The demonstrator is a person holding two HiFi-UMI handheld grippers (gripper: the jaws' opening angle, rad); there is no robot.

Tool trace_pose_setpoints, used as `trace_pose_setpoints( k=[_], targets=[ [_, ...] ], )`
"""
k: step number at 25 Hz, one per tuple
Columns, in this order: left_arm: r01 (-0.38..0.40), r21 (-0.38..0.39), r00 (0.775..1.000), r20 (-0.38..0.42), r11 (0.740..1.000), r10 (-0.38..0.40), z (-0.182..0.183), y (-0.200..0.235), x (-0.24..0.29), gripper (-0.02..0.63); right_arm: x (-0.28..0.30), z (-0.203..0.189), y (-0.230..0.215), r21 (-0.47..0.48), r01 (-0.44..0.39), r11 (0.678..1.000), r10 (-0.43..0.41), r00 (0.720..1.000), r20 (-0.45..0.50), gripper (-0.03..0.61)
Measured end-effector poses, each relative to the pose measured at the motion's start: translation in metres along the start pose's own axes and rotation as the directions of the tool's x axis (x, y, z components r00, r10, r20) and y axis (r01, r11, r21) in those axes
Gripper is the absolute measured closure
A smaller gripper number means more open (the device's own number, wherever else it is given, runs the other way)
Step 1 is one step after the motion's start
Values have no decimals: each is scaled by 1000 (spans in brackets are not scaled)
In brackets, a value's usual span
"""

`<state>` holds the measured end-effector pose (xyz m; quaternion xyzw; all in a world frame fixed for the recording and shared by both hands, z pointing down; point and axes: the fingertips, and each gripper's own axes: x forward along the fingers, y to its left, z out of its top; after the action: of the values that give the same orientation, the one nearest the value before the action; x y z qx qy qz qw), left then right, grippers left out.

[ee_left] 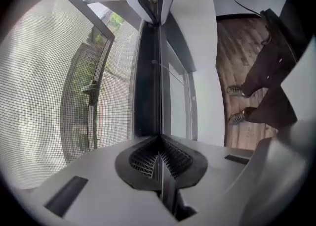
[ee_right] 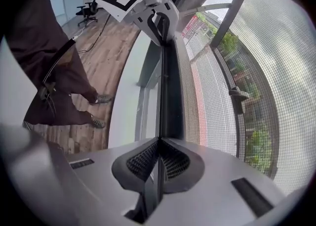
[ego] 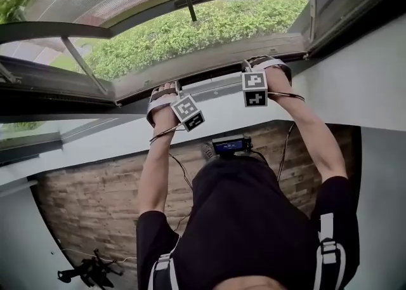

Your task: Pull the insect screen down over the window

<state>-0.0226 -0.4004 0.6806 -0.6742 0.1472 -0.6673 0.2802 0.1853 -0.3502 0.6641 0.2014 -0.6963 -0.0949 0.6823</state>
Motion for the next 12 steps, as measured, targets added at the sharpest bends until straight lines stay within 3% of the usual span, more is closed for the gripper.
trace_pose_setpoints(
  k=[6, 12],
  targets=[
    [-1, -24, 1000, 18, 1000, 2, -1, 0, 11, 597, 8, 2, 0, 47, -36, 998, 33, 998, 55, 560],
    [-19, -41, 999, 34, 999, 20, 2, -1, 10, 597, 8, 0, 1, 26, 3, 1000, -3, 1000, 28, 560]
  ],
)
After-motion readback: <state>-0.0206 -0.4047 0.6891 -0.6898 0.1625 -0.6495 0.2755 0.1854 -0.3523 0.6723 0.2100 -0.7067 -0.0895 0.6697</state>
